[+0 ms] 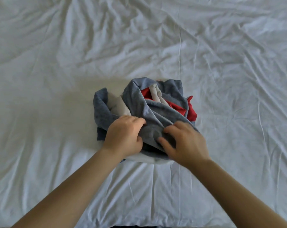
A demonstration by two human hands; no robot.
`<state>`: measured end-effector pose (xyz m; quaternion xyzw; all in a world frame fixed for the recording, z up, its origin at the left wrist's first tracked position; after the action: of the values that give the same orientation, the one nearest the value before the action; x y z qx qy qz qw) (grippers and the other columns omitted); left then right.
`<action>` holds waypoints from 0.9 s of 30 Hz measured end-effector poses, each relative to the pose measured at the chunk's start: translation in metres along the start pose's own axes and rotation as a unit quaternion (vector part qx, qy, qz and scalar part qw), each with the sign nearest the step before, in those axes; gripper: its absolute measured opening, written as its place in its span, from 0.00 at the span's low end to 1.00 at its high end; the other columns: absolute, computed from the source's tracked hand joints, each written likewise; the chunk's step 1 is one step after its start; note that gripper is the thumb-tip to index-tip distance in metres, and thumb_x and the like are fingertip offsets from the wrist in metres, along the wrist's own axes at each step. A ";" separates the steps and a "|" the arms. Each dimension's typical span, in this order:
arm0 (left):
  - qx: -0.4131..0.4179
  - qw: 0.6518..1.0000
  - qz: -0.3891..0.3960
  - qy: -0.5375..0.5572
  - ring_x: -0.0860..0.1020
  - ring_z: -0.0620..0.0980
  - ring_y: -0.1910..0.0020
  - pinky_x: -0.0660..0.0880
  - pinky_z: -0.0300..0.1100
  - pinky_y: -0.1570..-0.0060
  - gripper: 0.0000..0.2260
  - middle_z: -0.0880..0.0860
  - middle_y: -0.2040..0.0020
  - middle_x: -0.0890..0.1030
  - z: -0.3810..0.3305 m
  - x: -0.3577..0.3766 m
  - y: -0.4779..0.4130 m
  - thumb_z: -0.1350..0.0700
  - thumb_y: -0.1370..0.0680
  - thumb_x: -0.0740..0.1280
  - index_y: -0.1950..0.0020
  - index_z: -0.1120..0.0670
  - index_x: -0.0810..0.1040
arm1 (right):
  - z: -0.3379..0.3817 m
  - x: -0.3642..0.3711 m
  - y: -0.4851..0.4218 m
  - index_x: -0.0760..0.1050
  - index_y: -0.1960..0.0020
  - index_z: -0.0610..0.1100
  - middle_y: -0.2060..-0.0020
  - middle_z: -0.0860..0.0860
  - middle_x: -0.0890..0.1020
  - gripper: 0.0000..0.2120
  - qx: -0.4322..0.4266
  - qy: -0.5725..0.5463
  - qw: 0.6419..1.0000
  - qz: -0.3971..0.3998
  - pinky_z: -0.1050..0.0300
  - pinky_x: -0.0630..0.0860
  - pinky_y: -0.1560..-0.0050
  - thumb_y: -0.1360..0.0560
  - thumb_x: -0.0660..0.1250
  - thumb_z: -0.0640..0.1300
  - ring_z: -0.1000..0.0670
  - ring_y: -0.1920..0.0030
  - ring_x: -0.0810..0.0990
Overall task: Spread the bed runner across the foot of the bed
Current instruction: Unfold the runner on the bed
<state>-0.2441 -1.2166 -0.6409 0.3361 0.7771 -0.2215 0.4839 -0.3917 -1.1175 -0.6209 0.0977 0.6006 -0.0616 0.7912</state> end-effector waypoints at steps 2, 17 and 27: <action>-0.013 0.999 -0.034 0.017 0.79 0.54 0.60 0.77 0.46 0.64 0.15 0.53 0.58 0.82 -0.009 -0.003 -0.010 0.63 0.33 0.64 0.48 0.55 0.81 | -0.016 -0.013 -0.013 0.79 0.51 0.50 0.55 0.53 0.78 0.11 -0.004 0.011 1.000 -0.029 0.60 0.66 0.65 0.26 0.63 0.55 0.49 0.55 0.77; -0.039 0.986 0.035 -0.158 0.76 0.53 0.52 0.69 0.43 0.62 0.09 0.54 0.50 0.78 -0.049 0.042 -0.110 0.56 0.21 0.63 0.44 0.54 0.78 | -0.088 0.014 -0.057 0.78 0.48 0.48 0.59 0.46 0.80 0.09 0.020 -0.022 0.989 0.145 0.51 0.75 0.58 0.21 0.59 0.46 0.42 0.58 0.78; 0.012 0.986 0.024 -0.164 0.76 0.54 0.67 0.60 0.40 0.74 0.05 0.51 0.66 0.75 -0.148 0.072 -0.141 0.63 0.34 0.74 0.65 0.54 0.80 | -0.191 -0.048 -0.022 0.79 0.53 0.48 0.61 0.45 0.82 0.08 0.060 0.055 0.992 0.096 0.52 0.72 0.63 0.25 0.61 0.43 0.38 0.58 0.79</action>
<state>-0.4595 -1.1909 -0.6386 0.3194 0.6761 -0.2712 0.6060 -0.5884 -1.0964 -0.6265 0.2058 0.6264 -0.0160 0.7517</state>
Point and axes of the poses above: each hand's wrist, its own y-axis away from the middle knuckle, its own x-axis out of the palm, z = x × y, the point moved 4 cm from there along -y, towards the middle knuckle
